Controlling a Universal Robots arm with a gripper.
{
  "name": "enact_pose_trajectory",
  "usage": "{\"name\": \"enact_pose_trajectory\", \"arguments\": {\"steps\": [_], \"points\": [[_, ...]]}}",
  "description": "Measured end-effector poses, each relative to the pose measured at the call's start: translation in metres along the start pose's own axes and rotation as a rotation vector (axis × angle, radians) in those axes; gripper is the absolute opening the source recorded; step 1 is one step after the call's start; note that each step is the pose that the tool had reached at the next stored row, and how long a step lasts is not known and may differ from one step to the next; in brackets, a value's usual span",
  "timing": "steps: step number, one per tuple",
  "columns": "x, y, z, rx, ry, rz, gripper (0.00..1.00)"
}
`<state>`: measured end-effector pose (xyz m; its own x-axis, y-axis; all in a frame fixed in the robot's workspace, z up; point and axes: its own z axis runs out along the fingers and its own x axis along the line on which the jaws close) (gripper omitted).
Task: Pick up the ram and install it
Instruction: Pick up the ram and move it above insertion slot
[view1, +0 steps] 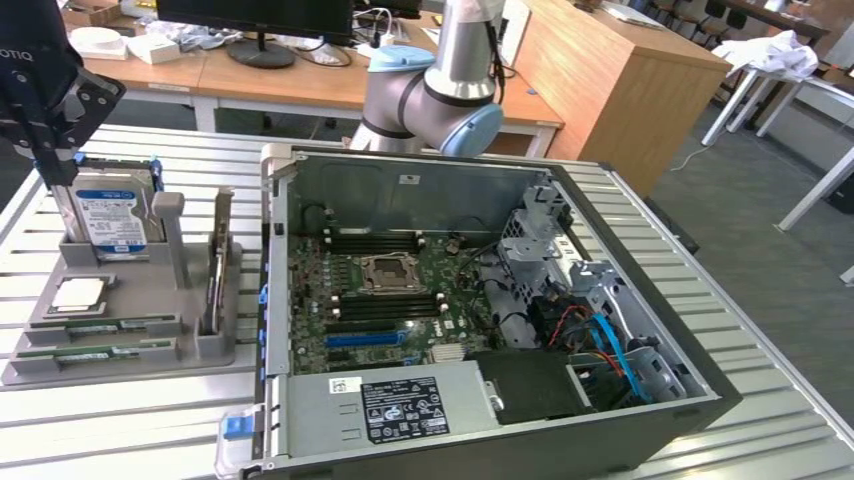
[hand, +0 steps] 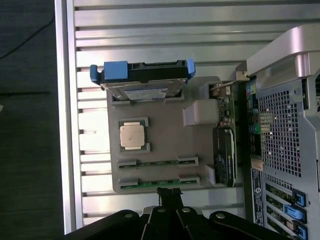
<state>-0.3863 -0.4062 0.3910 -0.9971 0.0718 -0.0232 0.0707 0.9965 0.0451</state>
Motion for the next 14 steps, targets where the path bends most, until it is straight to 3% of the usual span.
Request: {"name": "enact_pose_trajectory", "arguments": {"steps": [7,14], "points": [[0.0,0.0,0.0,-0.0007,0.0012,-0.029,0.1],[0.0,0.0,0.0001,-0.0028,0.0054,-0.121,0.1]]}}
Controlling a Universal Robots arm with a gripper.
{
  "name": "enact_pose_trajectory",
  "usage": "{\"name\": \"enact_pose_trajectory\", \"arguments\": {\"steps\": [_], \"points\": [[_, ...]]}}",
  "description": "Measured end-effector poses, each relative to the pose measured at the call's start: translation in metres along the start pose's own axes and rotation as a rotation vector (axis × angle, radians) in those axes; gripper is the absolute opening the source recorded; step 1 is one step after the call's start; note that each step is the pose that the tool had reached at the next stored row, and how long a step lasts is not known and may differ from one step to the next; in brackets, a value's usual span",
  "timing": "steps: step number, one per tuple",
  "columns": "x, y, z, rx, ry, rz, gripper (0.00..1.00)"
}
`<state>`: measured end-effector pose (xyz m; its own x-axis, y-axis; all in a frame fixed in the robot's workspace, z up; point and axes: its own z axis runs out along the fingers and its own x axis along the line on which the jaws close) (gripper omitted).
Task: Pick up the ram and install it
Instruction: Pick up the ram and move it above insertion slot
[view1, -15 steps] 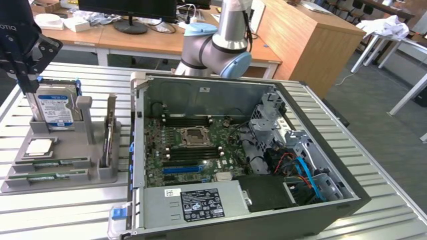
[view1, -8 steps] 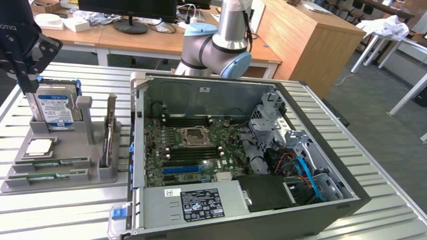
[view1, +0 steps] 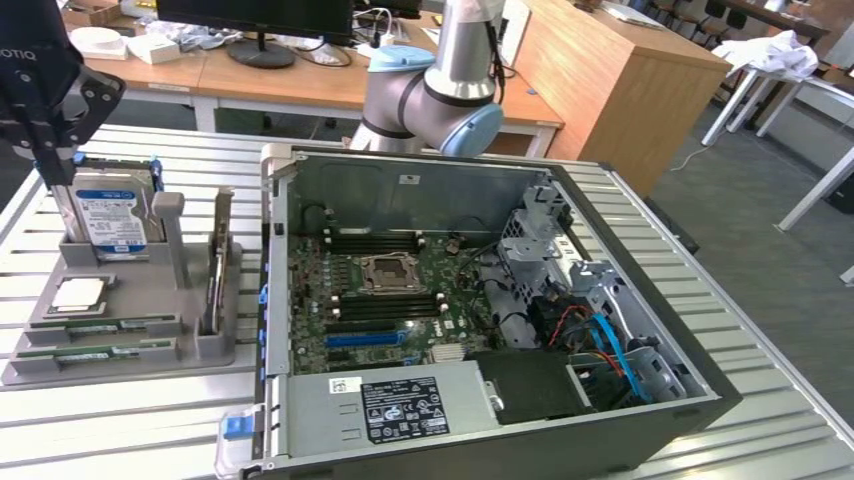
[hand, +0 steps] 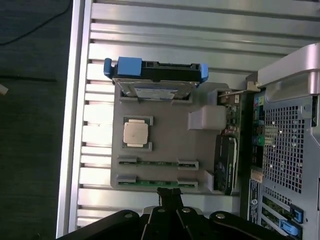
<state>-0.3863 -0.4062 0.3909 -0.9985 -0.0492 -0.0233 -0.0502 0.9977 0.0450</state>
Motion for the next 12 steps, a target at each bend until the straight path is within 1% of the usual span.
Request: {"name": "enact_pose_trajectory", "arguments": {"steps": [12], "points": [[0.0,0.0,0.0001,-0.0043,0.0082,-0.184,0.1]]}}
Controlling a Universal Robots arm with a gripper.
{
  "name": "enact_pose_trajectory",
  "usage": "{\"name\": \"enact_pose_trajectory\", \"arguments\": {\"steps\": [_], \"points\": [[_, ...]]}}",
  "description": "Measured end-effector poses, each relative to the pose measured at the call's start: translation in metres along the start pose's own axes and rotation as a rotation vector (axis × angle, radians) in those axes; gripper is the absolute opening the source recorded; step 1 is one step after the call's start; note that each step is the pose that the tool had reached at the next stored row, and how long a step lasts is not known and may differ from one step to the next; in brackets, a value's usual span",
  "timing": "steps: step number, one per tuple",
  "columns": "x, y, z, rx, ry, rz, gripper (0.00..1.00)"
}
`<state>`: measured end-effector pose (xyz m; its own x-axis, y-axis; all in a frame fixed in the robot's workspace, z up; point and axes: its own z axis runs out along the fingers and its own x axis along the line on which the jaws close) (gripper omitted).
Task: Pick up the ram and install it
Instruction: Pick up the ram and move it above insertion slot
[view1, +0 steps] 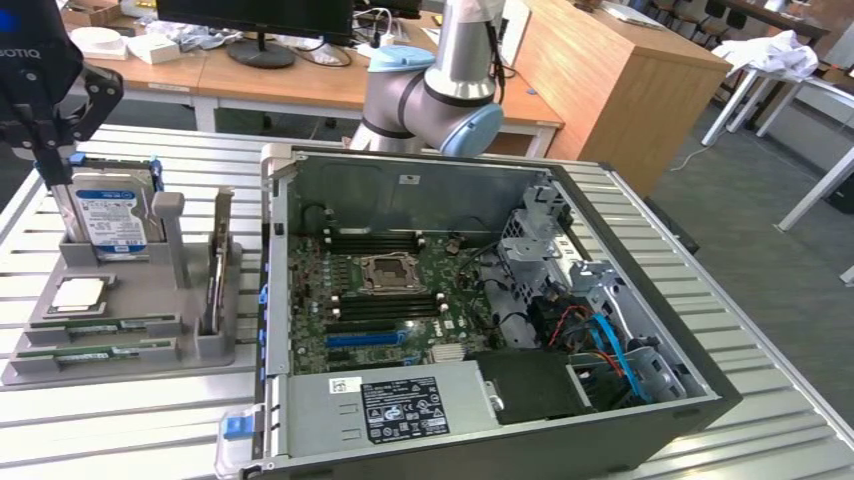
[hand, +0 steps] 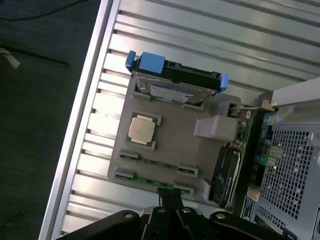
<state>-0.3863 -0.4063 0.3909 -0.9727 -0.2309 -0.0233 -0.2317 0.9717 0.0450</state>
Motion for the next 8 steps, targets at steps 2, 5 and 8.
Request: {"name": "enact_pose_trajectory", "arguments": {"steps": [2,5,8], "points": [[0.0,0.0,0.0,-0.0008,0.0014,-0.031,0.1],[0.0,0.0,0.0,-0.0017,0.0035,-0.076,0.1],[0.0,0.0,0.0,-0.0029,0.0056,-0.124,0.1]]}}
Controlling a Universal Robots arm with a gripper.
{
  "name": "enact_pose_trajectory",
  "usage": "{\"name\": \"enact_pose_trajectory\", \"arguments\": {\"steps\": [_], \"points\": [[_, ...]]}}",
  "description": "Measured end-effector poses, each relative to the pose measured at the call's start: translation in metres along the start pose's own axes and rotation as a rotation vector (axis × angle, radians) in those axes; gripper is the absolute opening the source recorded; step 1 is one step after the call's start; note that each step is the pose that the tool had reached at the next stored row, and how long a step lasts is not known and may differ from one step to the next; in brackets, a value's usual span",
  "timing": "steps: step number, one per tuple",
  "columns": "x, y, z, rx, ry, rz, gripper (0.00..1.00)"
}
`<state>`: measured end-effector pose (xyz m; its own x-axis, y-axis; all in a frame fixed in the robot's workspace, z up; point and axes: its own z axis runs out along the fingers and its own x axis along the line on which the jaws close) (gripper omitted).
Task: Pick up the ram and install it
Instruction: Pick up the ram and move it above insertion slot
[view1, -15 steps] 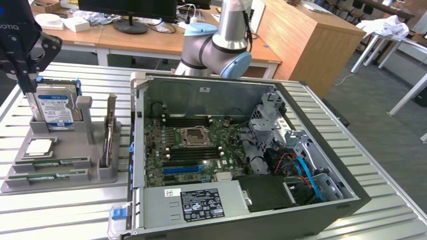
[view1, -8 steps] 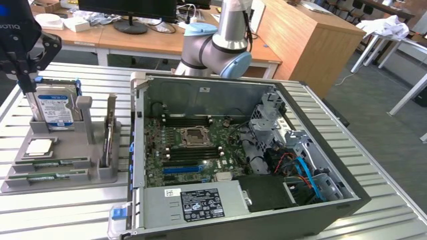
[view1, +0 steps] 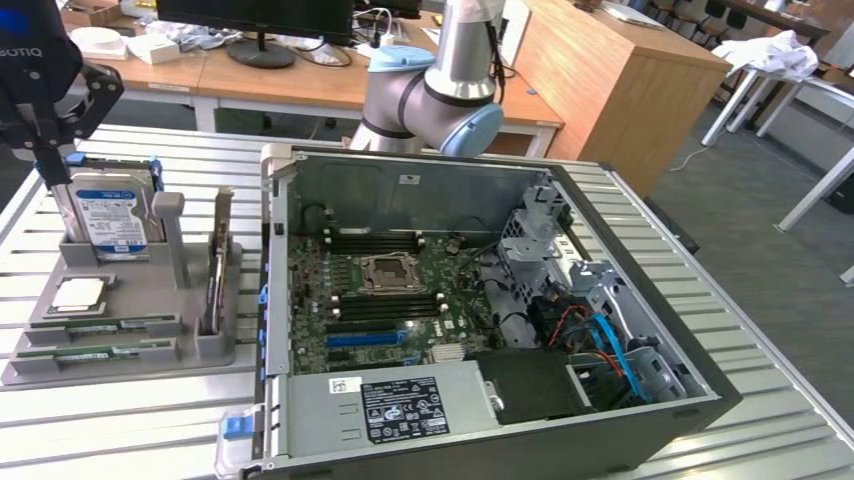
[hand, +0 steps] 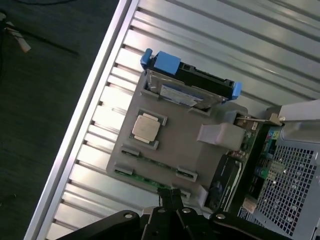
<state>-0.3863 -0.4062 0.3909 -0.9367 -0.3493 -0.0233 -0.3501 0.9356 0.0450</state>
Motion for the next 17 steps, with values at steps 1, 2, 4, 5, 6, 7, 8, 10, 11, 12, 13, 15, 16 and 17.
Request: {"name": "enact_pose_trajectory", "arguments": {"steps": [1,2,4,5,6,7,8,10,11,12,13,15,16,17], "points": [[0.0,0.0,0.0,-0.0003,0.0007,-0.016,0.1],[0.0,0.0,0.0,-0.0007,0.0015,-0.032,0.1],[0.0,0.0,0.0,-0.0014,0.0029,-0.064,0.1],[0.0,0.0,0.0,-0.0018,0.0036,-0.081,0.1],[0.0,0.0,0.0,-0.0022,0.0044,-0.097,0.1],[0.0,0.0,0.0,-0.0025,0.0052,-0.113,0.1],[0.0,0.0,0.0,-0.003,0.0058,-0.128,0.1],[0.0,0.0,0.0001,-0.0037,0.0072,-0.16,0.1],[0.0,0.0,0.0,-0.0041,0.008,-0.177,0.1],[0.0,0.0,0.0001,-0.0044,0.0087,-0.192,0.1],[0.0,0.0,0.0001,-0.0048,0.0094,-0.208,0.1],[0.0,0.0,0.0001,-0.0055,0.0107,-0.239,0.1],[0.0,0.0,0.0001,-0.0059,0.0114,-0.254,0.1],[0.0,0.0,0.0001,-0.0063,0.0121,-0.27,0.1]]}}
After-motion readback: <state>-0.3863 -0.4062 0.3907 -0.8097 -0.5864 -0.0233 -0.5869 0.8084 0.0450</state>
